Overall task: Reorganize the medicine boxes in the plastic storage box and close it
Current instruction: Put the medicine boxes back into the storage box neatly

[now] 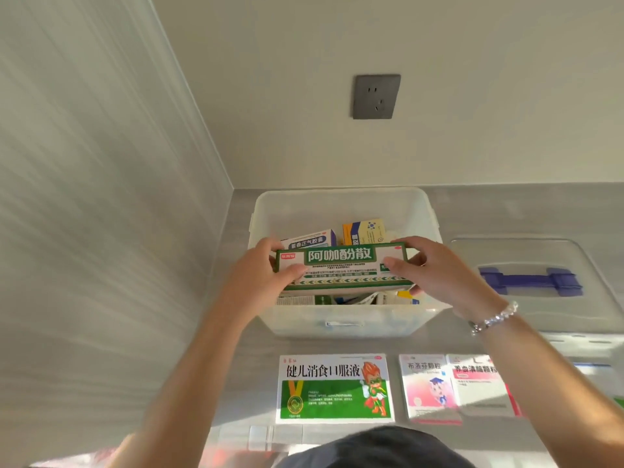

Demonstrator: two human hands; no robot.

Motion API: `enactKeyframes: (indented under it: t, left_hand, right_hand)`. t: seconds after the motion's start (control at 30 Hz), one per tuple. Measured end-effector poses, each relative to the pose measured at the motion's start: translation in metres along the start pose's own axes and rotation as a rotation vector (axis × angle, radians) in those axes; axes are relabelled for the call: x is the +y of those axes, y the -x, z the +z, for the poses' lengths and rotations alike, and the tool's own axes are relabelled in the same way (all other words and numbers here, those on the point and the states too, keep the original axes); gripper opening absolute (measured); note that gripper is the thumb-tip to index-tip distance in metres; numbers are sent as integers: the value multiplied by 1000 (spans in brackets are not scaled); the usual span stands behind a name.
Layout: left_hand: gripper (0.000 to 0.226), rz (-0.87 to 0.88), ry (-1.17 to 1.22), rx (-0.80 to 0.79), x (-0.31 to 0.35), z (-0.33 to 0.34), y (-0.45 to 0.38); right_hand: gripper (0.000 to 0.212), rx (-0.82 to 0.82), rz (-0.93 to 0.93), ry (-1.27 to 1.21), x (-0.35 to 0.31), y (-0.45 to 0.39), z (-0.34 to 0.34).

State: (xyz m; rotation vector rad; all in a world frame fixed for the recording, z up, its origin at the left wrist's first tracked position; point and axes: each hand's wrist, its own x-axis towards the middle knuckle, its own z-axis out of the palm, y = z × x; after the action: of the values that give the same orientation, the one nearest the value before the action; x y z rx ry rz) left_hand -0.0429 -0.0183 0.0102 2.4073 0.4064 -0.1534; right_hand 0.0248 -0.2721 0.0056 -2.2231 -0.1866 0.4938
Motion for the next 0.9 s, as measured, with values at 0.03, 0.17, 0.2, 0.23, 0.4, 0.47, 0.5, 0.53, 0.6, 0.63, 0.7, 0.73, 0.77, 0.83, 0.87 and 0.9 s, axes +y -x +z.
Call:
enactKeyframes:
  t: [0.03,0.17,0.2,0.23,0.4,0.47,0.5,0.53,0.6,0.63,0.7,0.73,0.77,0.83,0.87,0.9]
  left_hand:
    - [47,-14,-52,-67,-1,3,-8]
    - [47,-52,-302,-282,-6,15,-27]
    - [49,-54,-354,-331,-7,17,-30]
    - [50,-58,-383,-372,-7,19,-32]
    - [57,-63,-422,-418,-6,24,-40]
    - [50,-77,-412,-434,-7,26,-42]
    - [44,-80,-393,-446,-8,27,-43]
    - [37,-78,-370,-451,-9,27,-43]
    - [28,-46,-326,-435,-10,27,-42]
    - [27,-27,-305,-416,-9,26,-40]
    - [36,16,-272,-347,-6,26,-34]
    - [39,47,-257,-296,-3,27,-30]
    - [40,90,-229,-235,1,29,-26]
    - [32,198,-93,-104,16,34,-11]
    - [25,238,6,-42,25,38,-2]
    - [17,252,108,4,35,42,8]
  right_hand:
    - [30,-24,19,51,2,-7,3]
    - [35,-179,79,215,6,-25,18]
    - [37,-224,94,222,8,-29,22]
    - [38,-261,105,226,10,-31,26]
    - [39,-352,135,268,13,-41,36]
    - [40,-376,157,249,13,-43,38]
    - [40,-388,168,233,13,-43,39]
    - [41,-393,173,224,14,-43,39]
    - [44,-371,153,237,12,-40,36]
    - [46,-350,138,253,11,-38,33]
    - [49,-289,122,277,6,-32,27]
    - [50,-240,109,275,5,-27,24]
    - [50,-178,85,261,5,-20,21]
    - [44,-43,-5,188,6,-3,16]
    - [39,21,-67,133,7,8,13]
    - [34,84,-126,78,9,20,11]
